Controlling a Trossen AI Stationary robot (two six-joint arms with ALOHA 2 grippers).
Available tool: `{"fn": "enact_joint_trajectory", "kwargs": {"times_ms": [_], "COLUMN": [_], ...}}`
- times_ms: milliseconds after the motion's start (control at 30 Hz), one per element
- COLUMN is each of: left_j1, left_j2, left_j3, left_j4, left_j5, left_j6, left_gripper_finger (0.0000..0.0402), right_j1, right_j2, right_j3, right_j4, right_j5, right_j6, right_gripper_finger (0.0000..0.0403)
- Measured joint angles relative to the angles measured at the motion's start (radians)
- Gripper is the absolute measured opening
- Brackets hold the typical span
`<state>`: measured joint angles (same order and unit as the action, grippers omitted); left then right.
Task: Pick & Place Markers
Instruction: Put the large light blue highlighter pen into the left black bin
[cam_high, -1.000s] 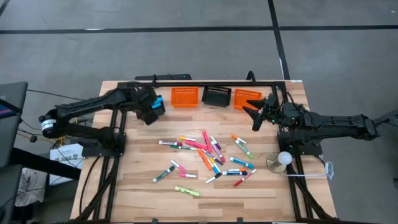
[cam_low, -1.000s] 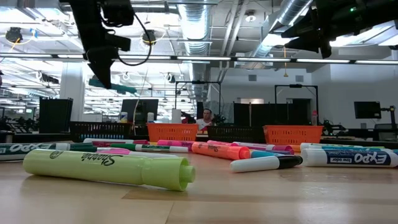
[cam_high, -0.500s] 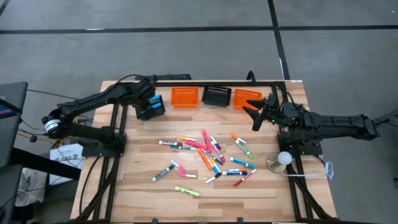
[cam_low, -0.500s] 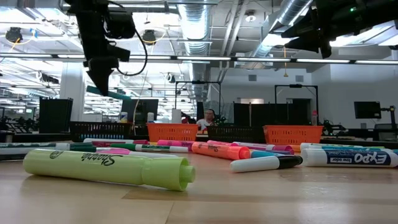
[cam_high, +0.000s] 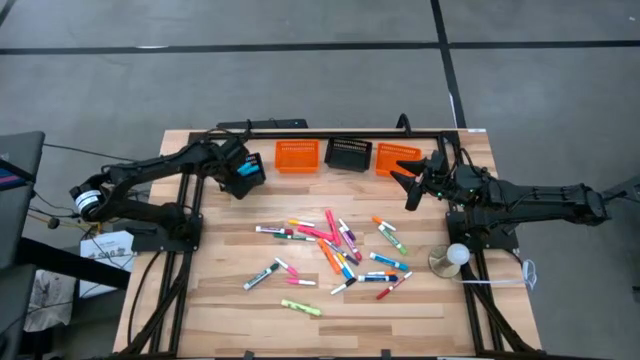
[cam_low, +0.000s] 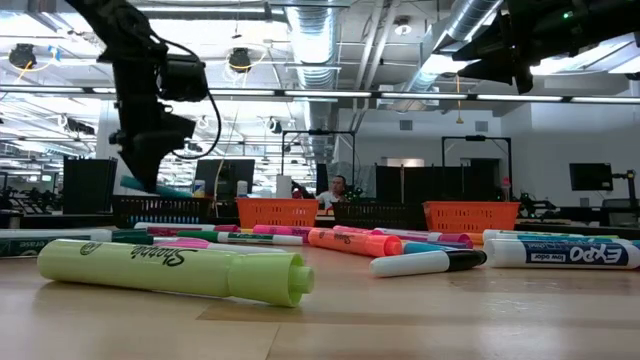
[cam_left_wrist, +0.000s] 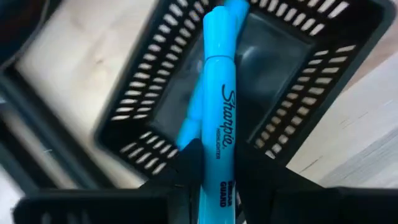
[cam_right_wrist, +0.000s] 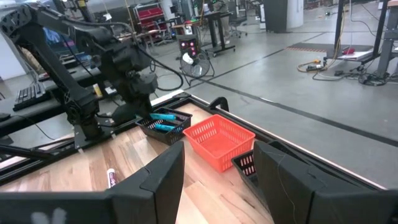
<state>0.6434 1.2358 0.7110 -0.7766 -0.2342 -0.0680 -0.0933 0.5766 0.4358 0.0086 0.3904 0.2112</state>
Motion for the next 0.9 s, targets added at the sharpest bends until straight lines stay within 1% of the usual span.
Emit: {"fn": "enact_joint_trajectory", "kwargs": {"times_ms": [100, 333, 533, 700, 900], "left_j1": [-0.003, -0.003, -0.003, -0.002, -0.002], "left_j2": [0.000, 0.000, 0.005, 0.039, 0.085], "left_j3": [-0.023, -0.023, -0.023, -0.023, -0.023], "left_j4": [0.046, 0.095, 0.102, 0.105, 0.110], "left_j5": [0.002, 0.001, 0.003, 0.023, 0.024], "left_j6": [-0.011, 0.010, 0.011, 0.011, 0.011], "left_gripper_finger": [0.0076, 0.0076, 0.0077, 0.0081, 0.0090], "right_j1": [0.000, 0.000, 0.000, 0.000, 0.000], "right_j2": [0.000, 0.000, 0.000, 0.000, 0.000], "right_j3": [0.000, 0.000, 0.000, 0.000, 0.000], "right_j4": [0.000, 0.000, 0.000, 0.000, 0.000], "right_j5": [0.000, 0.000, 0.000, 0.000, 0.000], "right_j6": [0.000, 0.000, 0.000, 0.001, 0.001], "right_gripper_finger": [0.0184, 0.0184, 0.0184, 0.0184, 0.0184]}}
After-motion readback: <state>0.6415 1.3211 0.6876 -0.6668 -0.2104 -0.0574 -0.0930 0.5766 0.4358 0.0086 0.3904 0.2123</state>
